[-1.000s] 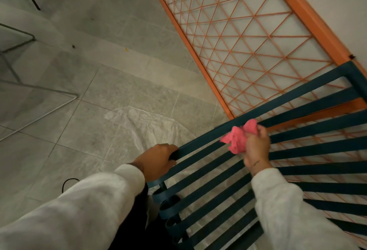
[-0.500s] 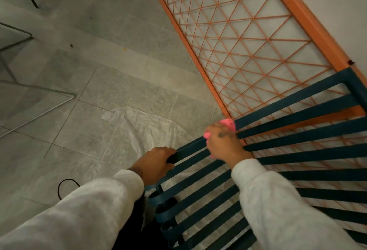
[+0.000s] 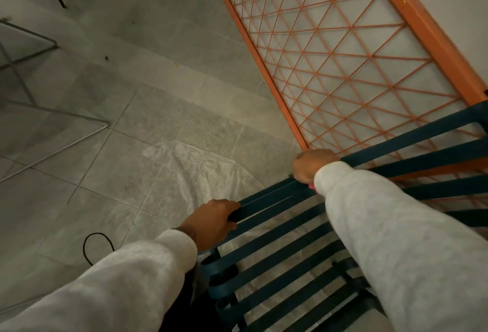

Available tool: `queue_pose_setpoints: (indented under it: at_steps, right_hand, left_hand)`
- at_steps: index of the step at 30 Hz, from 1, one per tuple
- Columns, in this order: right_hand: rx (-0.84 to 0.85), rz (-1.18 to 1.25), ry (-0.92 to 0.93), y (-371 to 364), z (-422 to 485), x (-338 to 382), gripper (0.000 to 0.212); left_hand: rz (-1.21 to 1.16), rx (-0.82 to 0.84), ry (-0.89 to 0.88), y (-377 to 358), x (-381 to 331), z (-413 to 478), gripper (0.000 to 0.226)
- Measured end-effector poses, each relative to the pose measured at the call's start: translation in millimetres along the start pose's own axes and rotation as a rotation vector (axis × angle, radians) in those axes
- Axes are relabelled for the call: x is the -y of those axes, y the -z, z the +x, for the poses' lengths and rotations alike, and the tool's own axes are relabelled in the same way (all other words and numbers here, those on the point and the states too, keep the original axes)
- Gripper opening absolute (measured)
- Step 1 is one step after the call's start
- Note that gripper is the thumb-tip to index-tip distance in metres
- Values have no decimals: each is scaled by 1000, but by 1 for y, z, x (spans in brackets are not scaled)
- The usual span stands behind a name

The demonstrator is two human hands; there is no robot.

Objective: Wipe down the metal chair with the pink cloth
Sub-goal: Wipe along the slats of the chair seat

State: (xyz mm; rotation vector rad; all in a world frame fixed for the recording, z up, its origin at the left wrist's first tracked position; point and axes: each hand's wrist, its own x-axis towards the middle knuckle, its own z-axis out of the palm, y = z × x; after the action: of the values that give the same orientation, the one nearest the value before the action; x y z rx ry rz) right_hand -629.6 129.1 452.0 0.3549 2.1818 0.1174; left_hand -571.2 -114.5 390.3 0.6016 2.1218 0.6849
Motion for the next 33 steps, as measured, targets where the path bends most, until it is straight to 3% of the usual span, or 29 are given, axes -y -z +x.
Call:
queue_pose_setpoints:
  at_steps: [3,5,10,12,16,23,26,29,33]
  right_hand:
    - [27,-264,90,-14,0,28,17]
    - [31,-261,198,-24,-5,52,18]
    - [27,6,446,-46,-28,83,18]
    - [51,169,458,-47,-33,68,23]
    - [-60,107,350,-36,-25,-2,26]
    - [-249,-447,-100,27,-3,-120,38]
    - [-283,-515,-247,51,-12,-149,43]
    - [-337,-562,-252,36,-8,-139,44]
    - [-262,-449,-70,-10,4,-88,43]
  left_hand:
    - [1,-6,0,1,-3,-2,33]
    - [0,-8,1,2,-4,-2,31]
    - [37,11,19,5,-7,7,5]
    - [56,63,28,8,-11,12,8]
    - [84,125,22,12,-21,29,28]
    - [137,86,16,-2,-51,60,24]
    - [148,107,37,-2,-52,61,22]
    - [146,97,35,-1,-53,58,23]
    - [149,95,32,-1,-52,56,27]
